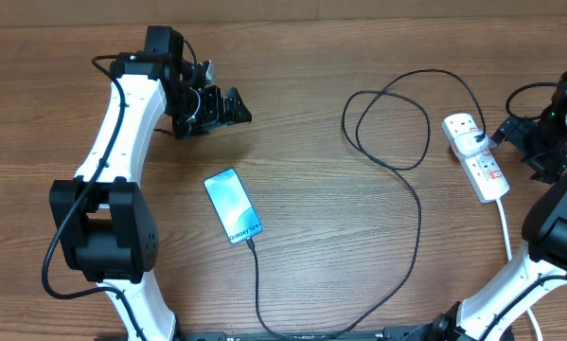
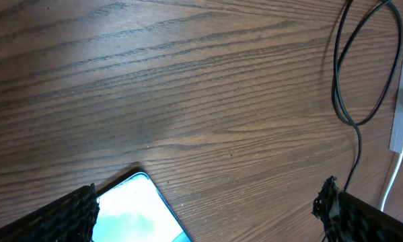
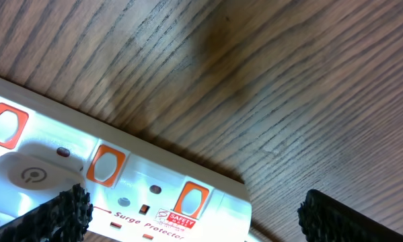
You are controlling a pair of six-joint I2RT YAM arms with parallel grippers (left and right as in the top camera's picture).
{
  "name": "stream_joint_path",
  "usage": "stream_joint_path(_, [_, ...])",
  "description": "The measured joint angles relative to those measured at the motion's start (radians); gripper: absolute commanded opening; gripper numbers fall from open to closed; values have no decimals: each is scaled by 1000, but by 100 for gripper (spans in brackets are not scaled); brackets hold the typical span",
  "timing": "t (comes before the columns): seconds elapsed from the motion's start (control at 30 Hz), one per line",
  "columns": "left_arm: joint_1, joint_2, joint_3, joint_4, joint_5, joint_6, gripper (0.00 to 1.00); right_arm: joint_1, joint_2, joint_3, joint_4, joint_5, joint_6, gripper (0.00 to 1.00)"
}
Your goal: Plug charger to phone and switch on socket
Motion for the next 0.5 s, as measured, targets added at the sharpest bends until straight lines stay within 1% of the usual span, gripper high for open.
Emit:
stream_joint_path(0.27, [0,0,0,0,0,1,100,0,0,-56,37,-7,0,100])
stream_joint_path(0.5, [0,0,0,0,0,3,99,0,0,-59,71,-11,-5,100])
